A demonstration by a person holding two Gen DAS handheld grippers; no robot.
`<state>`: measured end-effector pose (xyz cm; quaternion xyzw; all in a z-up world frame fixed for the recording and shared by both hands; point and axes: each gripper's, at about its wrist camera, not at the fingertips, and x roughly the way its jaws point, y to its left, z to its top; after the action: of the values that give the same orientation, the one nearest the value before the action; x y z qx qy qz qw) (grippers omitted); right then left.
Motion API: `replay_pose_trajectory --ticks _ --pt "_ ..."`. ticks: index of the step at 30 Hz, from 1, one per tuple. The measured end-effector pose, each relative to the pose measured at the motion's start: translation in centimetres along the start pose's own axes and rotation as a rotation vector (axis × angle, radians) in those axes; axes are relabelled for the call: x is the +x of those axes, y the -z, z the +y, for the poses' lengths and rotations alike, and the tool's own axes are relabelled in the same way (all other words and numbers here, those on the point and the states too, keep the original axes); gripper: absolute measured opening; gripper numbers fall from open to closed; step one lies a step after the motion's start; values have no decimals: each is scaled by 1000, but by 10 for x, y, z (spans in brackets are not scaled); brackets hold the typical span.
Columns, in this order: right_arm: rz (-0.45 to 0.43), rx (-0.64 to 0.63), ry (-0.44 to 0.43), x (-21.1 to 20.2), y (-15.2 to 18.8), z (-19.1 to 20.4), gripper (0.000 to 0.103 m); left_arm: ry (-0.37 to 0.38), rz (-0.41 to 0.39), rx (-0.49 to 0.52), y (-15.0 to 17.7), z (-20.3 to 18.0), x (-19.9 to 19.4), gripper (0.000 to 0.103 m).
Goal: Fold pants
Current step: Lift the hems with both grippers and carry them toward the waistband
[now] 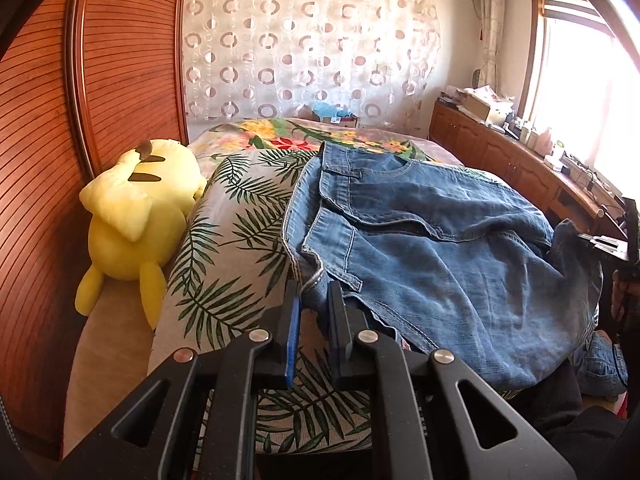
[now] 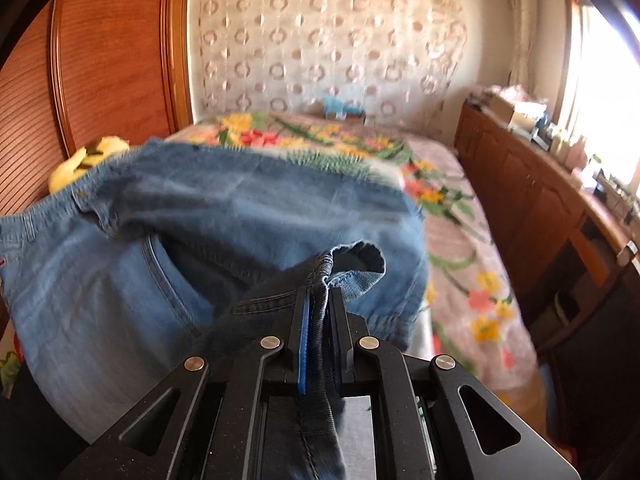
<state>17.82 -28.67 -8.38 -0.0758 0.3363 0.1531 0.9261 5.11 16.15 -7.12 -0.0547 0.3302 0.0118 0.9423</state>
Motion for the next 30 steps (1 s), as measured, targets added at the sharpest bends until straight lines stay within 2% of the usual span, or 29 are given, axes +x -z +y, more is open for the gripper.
replay_pose_trajectory --ticks 3,4,8,13,19,24,27,28,29,30 --pt "31 22 1 5 14 -7 10 4 3 -1 1 -1 1 13" --pt "39 23 4 5 17 -10 13 5 4 -1 1 -2 2 13" --pt "38 46 17 -11 30 -17 39 11 3 -2 1 -4 3 13" --pt "31 59 16 -38 51 -23 48 12 6 3 1 -6 5 13" --pt "76 81 17 -55 75 -25 48 14 6 5 1 -8 6 13" --pt "119 102 -41 -48 75 -24 48 21 -15 10 -4 -12 1 13" --pt "154 78 -75 -42 63 -17 48 28 -37 7 -8 -11 -8 13" --pt "155 70 -70 -41 60 -19 45 30 -41 10 -10 -12 -11 12" --pt "155 60 -64 -41 57 -19 34 28 -49 11 -11 -12 -15 12" --pt "149 52 -62 -42 53 -21 28 29 -60 9 -12 -12 -20 12"
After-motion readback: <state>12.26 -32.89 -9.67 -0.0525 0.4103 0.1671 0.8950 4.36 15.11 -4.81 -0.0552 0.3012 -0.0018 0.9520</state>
